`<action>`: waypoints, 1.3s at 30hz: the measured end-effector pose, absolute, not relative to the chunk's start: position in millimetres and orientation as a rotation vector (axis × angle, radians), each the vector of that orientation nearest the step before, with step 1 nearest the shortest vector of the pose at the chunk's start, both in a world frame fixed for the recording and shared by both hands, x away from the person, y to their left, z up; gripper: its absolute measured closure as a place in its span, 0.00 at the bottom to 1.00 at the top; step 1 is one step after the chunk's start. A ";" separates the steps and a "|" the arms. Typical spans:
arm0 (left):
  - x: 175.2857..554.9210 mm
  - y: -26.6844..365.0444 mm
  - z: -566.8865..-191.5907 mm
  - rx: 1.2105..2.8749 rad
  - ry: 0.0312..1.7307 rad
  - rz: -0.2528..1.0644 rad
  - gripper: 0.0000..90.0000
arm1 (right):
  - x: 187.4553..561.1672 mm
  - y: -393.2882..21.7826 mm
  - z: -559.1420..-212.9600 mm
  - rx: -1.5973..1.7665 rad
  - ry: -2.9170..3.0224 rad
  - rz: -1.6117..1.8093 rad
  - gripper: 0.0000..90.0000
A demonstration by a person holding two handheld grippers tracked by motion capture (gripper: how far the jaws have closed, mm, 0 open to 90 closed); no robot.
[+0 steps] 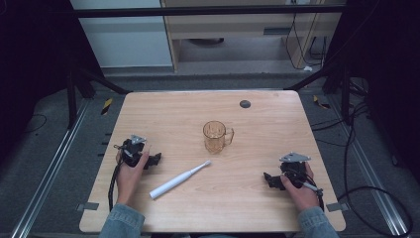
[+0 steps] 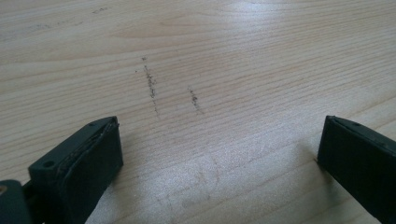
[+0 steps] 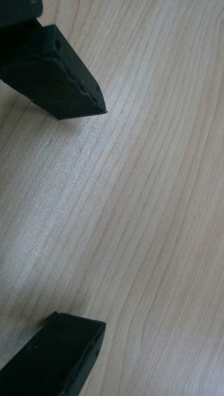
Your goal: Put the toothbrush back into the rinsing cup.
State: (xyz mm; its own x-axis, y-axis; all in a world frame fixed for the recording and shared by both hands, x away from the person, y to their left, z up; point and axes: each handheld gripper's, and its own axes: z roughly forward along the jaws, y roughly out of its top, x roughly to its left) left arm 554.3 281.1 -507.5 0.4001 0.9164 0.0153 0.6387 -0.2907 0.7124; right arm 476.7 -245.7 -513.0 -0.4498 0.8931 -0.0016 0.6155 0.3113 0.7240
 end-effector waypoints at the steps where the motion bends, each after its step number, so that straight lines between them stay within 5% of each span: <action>1: 554.3 281.0 -507.6 2.032 1.322 0.572 0.00 | 476.7 -245.7 -513.0 1.342 2.179 0.933 0.00; 19: 528.0 280.9 -476.4 2.034 1.273 0.666 0.06 | 479.1 -246.5 -513.0 1.336 2.183 0.928 0.00; 39: 486.0 274.2 -430.3 2.172 1.196 0.592 0.06 | 479.0 -245.8 -512.9 1.346 2.175 0.928 0.00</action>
State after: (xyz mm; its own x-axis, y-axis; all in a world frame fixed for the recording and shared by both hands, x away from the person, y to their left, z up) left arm 486.0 274.2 -430.3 0.4983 0.8612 0.1003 0.6020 -0.4270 0.6748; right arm 479.0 -245.8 -512.9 -0.4449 0.8956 -0.0035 0.6170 0.3094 0.7236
